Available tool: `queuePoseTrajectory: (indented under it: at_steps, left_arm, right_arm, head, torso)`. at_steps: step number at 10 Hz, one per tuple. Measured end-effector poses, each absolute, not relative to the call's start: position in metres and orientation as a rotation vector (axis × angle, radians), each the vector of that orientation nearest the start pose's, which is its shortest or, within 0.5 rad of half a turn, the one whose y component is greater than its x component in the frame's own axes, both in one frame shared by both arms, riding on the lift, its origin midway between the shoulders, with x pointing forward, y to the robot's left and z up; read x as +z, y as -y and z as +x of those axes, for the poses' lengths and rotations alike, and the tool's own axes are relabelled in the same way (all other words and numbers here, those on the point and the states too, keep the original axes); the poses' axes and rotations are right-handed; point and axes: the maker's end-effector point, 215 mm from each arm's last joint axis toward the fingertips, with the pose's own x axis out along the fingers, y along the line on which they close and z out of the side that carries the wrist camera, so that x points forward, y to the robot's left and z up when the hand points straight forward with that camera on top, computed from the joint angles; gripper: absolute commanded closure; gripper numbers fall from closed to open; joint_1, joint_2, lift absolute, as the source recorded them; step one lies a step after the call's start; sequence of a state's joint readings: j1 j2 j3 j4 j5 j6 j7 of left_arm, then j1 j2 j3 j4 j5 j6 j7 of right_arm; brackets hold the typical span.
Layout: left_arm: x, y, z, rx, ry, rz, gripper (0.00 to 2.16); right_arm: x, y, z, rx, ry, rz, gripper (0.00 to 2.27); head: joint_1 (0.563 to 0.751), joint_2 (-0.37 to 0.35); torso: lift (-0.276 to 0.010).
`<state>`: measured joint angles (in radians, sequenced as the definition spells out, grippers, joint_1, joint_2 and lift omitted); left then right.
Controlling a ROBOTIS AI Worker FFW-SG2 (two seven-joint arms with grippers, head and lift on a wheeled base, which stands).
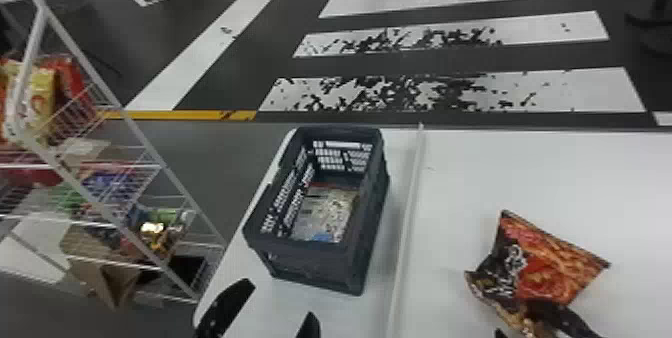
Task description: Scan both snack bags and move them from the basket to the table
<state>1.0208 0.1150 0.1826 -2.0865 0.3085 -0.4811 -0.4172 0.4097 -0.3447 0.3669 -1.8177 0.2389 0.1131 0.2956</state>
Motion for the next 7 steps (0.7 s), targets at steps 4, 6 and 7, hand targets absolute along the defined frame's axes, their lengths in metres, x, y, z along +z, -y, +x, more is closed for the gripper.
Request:
queuePoseTrajectory:
  at_steps: [4,6,7]
  left_arm:
    - [-0.343,-0.257,0.269,-0.283,0.012,-0.068,0.01]
    - [-0.347,-0.259,0.272,-0.279,0.011,-0.074,0.01]
    - [-0.348,-0.259,0.274,-0.278,0.012,-0.079,0.01]
  right_arm:
    - [-0.475,0.068,0.368,0.708,-0.266,-0.399,2.25]
    - [-0.453,0.097,0.383,0.637,-0.336,-0.247,2.25]
    - [-0.44,0.108,0.387,0.61,-0.371,-0.141,2.25]
  head:
    - [0.695,0.347]
    - [0.695,0.292]
    - [0.695,0.264]
  torso:
    - [-0.098]
    - [-0.098]
    - [-0.098]
